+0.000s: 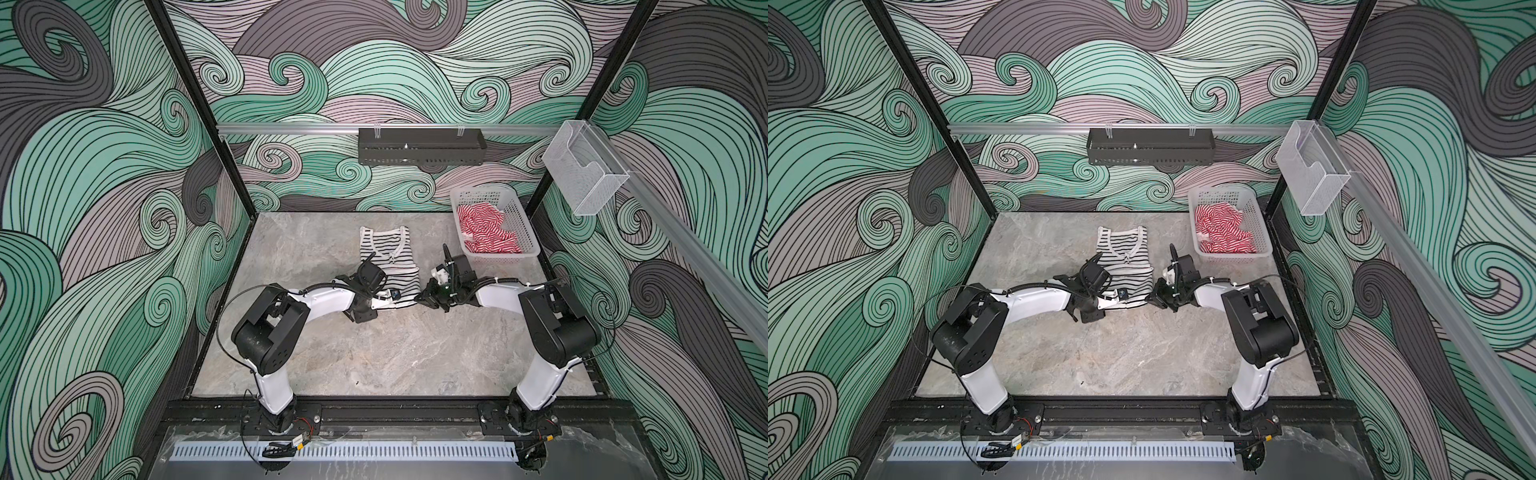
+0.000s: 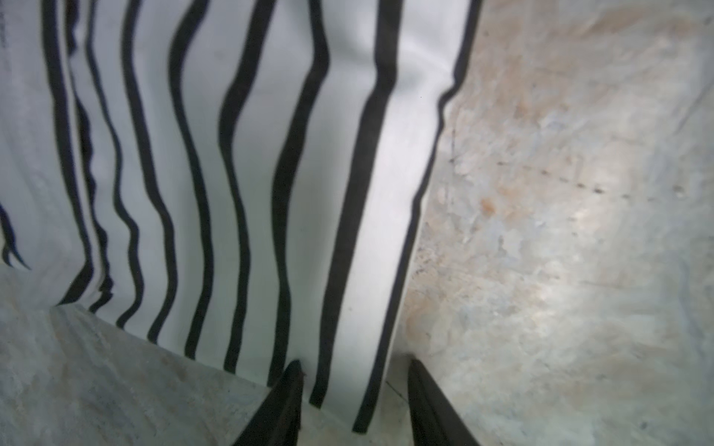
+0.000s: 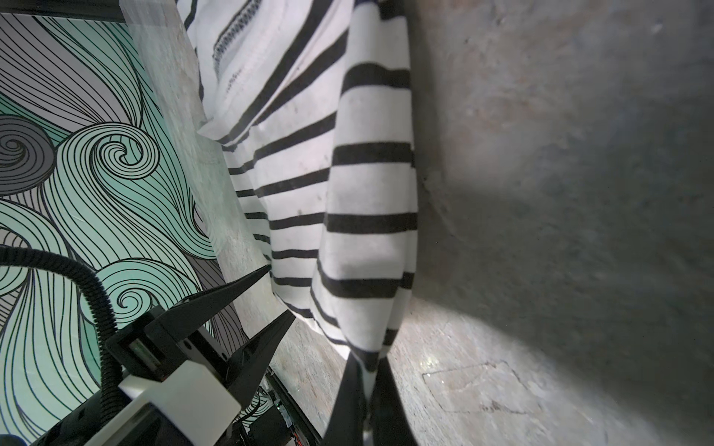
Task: Fold and stack tank tops
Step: Fold the tank top at the center of the table.
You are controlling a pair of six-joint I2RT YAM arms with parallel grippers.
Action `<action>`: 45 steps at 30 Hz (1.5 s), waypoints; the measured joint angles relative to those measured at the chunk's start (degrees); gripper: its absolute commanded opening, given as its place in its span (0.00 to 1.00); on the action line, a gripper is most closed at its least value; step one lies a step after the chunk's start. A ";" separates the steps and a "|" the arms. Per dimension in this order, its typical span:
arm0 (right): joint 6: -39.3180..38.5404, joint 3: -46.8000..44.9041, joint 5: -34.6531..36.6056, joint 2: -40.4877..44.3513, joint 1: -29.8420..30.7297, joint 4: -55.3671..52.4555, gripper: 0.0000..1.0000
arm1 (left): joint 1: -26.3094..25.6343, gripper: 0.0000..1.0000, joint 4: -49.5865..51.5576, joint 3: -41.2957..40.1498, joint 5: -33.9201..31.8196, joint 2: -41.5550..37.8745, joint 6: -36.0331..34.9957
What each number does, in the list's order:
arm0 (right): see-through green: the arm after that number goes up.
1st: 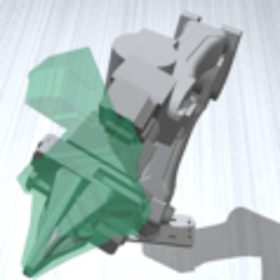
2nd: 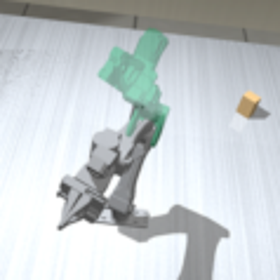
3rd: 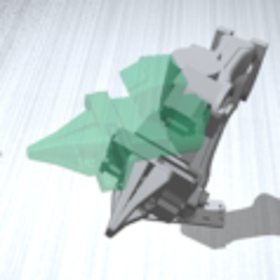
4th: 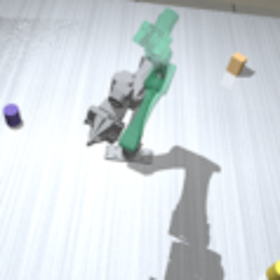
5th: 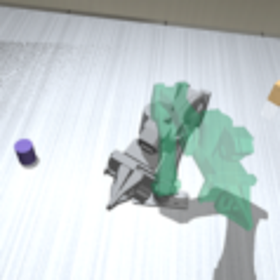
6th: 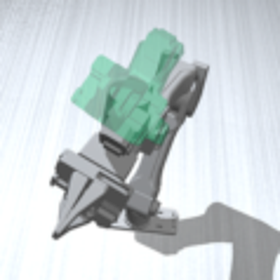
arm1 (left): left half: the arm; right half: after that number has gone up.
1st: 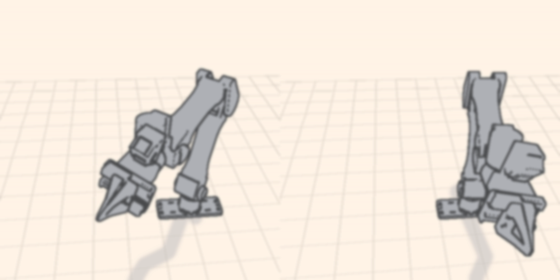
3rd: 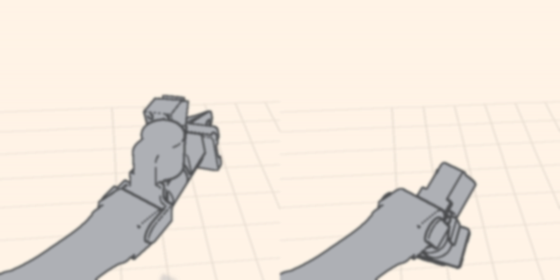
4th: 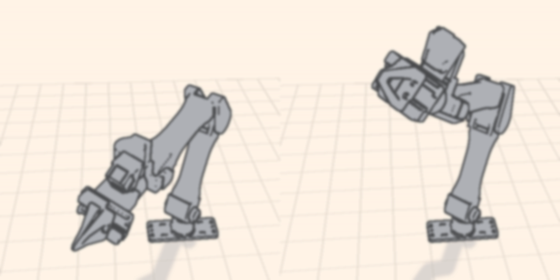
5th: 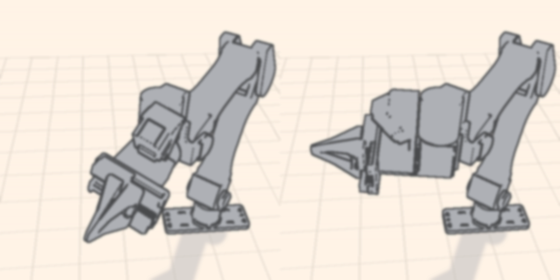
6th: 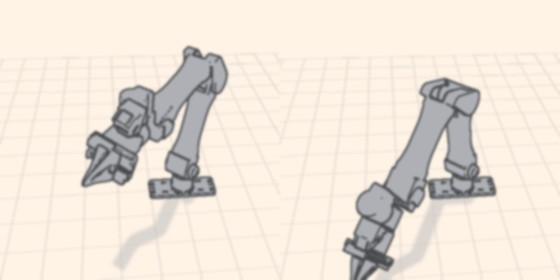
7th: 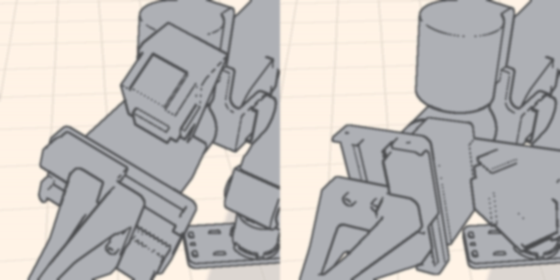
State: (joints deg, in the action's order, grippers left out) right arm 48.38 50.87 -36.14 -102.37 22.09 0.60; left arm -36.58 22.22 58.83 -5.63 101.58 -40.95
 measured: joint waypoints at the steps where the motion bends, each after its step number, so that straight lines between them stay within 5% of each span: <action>1: 0.02 0.00 -0.04 -0.02 0.00 0.04 0.02 | 0.00 0.46 -0.28 0.00 -0.26 0.09 -0.04; 4: 0.07 0.00 -0.24 -0.04 -0.22 0.07 0.02 | 0.00 0.42 -1.11 0.13 -1.03 0.57 -0.17; 14: 0.04 0.00 -0.66 -0.04 -1.29 0.13 0.01 | 0.00 0.00 0.00 2.71 -1.33 2.86 -1.40; 26: -2.78 -0.68 -2.82 2.78 -1.55 -3.87 0.01 | -1.57 0.00 14.25 9.09 6.45 2.89 -1.51; 37: -7.54 -8.59 -2.89 26.73 -1.64 -19.74 0.02 | -10.71 0.00 32.24 14.34 20.46 -1.29 -0.31; 45: -8.52 -5.07 -3.78 36.98 -3.15 -31.43 0.03 | -14.21 0.00 43.71 23.67 32.48 -3.72 0.57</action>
State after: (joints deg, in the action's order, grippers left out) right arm 39.86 45.80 -39.92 -65.39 18.94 -30.83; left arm -50.78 65.93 82.50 26.85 97.86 -40.38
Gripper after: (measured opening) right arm 0.050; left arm 0.050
